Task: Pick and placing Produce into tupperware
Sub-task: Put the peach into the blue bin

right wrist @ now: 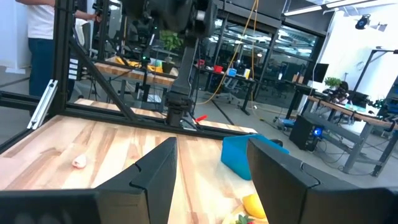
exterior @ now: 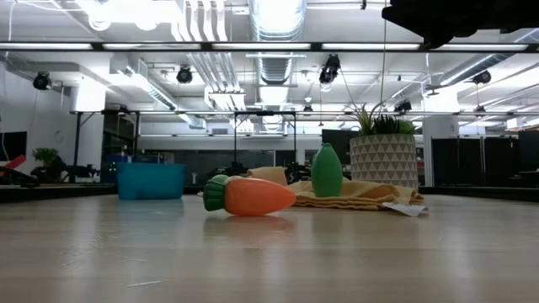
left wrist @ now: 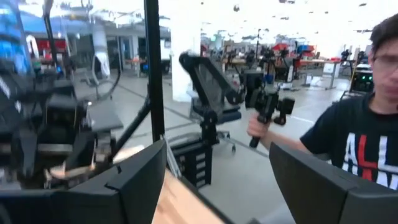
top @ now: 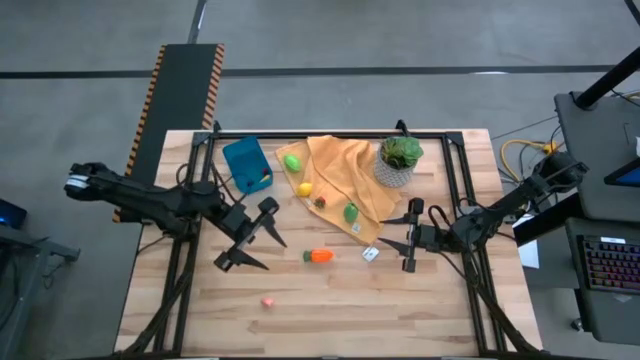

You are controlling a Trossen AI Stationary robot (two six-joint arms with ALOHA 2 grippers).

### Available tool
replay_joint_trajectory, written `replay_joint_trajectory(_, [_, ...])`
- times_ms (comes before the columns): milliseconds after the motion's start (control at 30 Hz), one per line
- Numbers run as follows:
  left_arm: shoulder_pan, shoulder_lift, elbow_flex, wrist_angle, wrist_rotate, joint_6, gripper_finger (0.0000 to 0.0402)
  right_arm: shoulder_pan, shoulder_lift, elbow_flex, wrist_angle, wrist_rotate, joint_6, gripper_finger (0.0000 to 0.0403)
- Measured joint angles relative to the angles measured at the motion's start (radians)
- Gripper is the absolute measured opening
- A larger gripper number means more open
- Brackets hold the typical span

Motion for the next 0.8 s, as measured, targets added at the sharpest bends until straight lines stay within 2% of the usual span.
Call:
replay_joint_trajectory(233, [-0.020, 0.031, 0.104, 0.003, -0.002, -0.006, 0.0267, 0.000, 0.000, 0.000, 0.000, 0.000, 0.000, 0.0187])
replay_joint_trajectory(300, [-0.027, 0.035, 0.120, -0.050, -0.044, 0.000, 0.0267, 0.000, 0.000, 0.000, 0.000, 0.000, 0.000, 0.0187])
replay_joint_trajectory(533, [-0.099, 0.027, 0.235, -0.538, -0.351, 0.051, 0.0267, 0.000, 0.000, 0.000, 0.000, 0.000, 0.000, 0.0187])
replay_joint_trajectory(667, [-0.169, 0.033, 0.286, -0.738, -0.482, 0.044, 0.0267, 0.000, 0.000, 0.000, 0.000, 0.000, -0.001, 0.0187])
replay_joint_trajectory(800, [-0.230, 0.052, 0.303, -0.923, -0.596, -0.033, 0.0267, 0.000, 0.000, 0.000, 0.000, 0.000, -0.001, 0.0187])
